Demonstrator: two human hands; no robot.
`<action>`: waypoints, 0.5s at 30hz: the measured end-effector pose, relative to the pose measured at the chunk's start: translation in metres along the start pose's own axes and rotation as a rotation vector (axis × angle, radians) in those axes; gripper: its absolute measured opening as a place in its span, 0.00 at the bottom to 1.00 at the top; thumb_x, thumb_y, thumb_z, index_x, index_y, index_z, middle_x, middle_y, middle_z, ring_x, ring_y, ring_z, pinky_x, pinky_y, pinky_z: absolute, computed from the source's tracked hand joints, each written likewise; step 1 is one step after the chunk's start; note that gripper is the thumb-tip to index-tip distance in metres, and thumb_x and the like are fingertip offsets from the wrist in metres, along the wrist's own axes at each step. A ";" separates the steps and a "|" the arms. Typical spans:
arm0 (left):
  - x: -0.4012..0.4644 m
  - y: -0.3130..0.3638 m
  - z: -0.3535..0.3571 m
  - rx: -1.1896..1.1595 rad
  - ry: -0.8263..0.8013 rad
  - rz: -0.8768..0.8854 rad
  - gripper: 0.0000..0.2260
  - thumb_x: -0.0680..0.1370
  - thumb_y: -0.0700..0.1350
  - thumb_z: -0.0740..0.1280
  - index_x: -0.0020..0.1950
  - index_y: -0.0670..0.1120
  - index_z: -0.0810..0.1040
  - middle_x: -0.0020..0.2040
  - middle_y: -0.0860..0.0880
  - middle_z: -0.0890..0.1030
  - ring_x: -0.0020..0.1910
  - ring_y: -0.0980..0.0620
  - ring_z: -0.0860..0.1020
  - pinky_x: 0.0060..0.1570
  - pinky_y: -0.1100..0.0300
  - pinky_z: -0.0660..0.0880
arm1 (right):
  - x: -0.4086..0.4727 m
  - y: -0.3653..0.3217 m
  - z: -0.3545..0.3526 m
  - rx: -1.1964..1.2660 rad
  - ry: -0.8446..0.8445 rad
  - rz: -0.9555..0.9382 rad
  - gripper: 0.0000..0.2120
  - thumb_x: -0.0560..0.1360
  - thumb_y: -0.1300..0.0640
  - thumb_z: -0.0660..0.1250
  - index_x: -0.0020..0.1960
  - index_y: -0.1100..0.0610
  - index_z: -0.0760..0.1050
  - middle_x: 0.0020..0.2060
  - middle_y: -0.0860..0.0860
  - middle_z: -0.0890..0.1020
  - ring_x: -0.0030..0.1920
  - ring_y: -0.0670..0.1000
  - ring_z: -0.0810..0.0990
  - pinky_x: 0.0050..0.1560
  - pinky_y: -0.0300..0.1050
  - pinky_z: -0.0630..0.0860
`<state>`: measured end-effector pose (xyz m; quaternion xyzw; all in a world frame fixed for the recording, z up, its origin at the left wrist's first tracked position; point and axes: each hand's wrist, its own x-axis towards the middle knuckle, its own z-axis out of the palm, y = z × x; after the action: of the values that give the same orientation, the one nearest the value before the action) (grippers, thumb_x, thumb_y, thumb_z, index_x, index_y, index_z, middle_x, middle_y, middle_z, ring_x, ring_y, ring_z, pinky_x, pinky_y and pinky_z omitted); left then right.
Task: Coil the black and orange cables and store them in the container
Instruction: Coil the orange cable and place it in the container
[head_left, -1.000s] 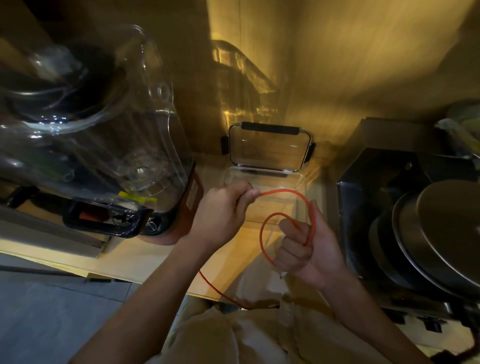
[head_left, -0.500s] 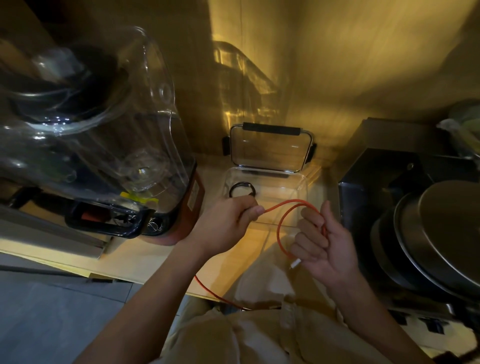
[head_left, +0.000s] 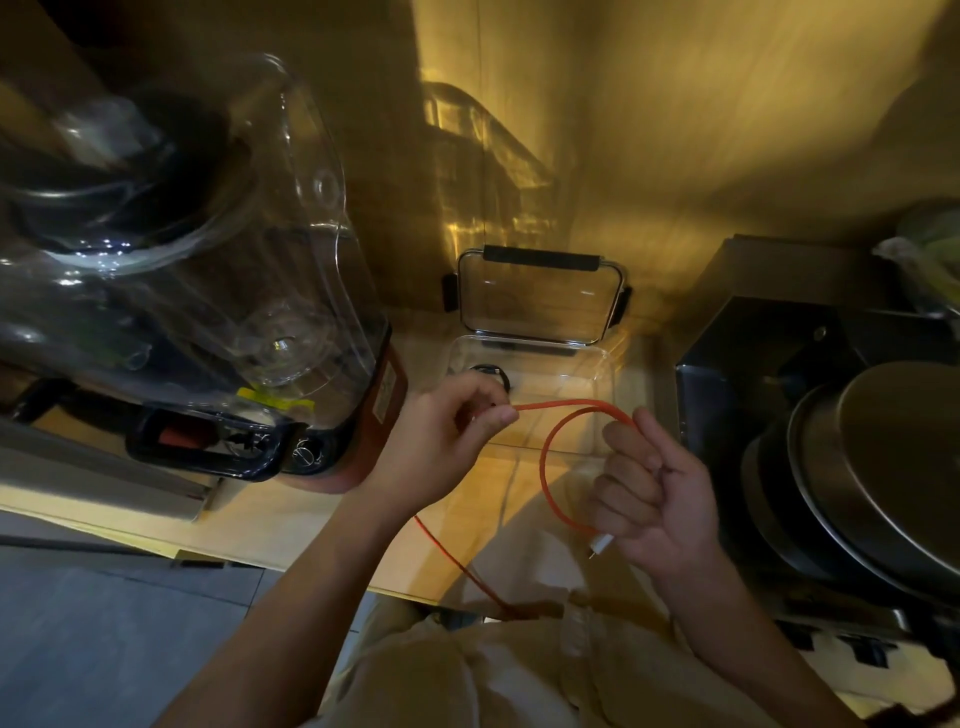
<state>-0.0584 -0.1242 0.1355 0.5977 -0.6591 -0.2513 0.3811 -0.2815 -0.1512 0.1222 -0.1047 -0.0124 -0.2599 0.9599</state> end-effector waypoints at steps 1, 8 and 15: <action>-0.002 -0.004 0.000 -0.024 0.025 -0.002 0.08 0.78 0.53 0.68 0.50 0.49 0.80 0.41 0.55 0.80 0.40 0.54 0.79 0.38 0.62 0.75 | -0.001 -0.001 0.001 0.010 -0.008 -0.011 0.19 0.84 0.45 0.47 0.38 0.53 0.62 0.21 0.46 0.57 0.20 0.45 0.55 0.24 0.39 0.54; -0.025 -0.032 0.007 -0.130 0.239 -0.143 0.03 0.77 0.46 0.72 0.48 0.53 0.79 0.41 0.56 0.81 0.42 0.54 0.80 0.41 0.64 0.76 | -0.008 -0.015 0.009 0.059 0.017 -0.077 0.18 0.83 0.47 0.48 0.38 0.53 0.61 0.21 0.47 0.56 0.19 0.46 0.54 0.23 0.39 0.53; -0.013 -0.021 -0.001 0.055 0.349 -0.072 0.07 0.79 0.48 0.66 0.44 0.48 0.79 0.36 0.59 0.78 0.37 0.62 0.77 0.37 0.69 0.70 | -0.007 -0.016 0.011 0.049 0.068 -0.075 0.20 0.83 0.45 0.47 0.36 0.53 0.59 0.21 0.48 0.54 0.20 0.46 0.52 0.23 0.40 0.51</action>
<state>-0.0446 -0.1152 0.1169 0.6657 -0.5677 -0.1394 0.4638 -0.2956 -0.1584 0.1358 -0.0719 0.0100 -0.2986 0.9516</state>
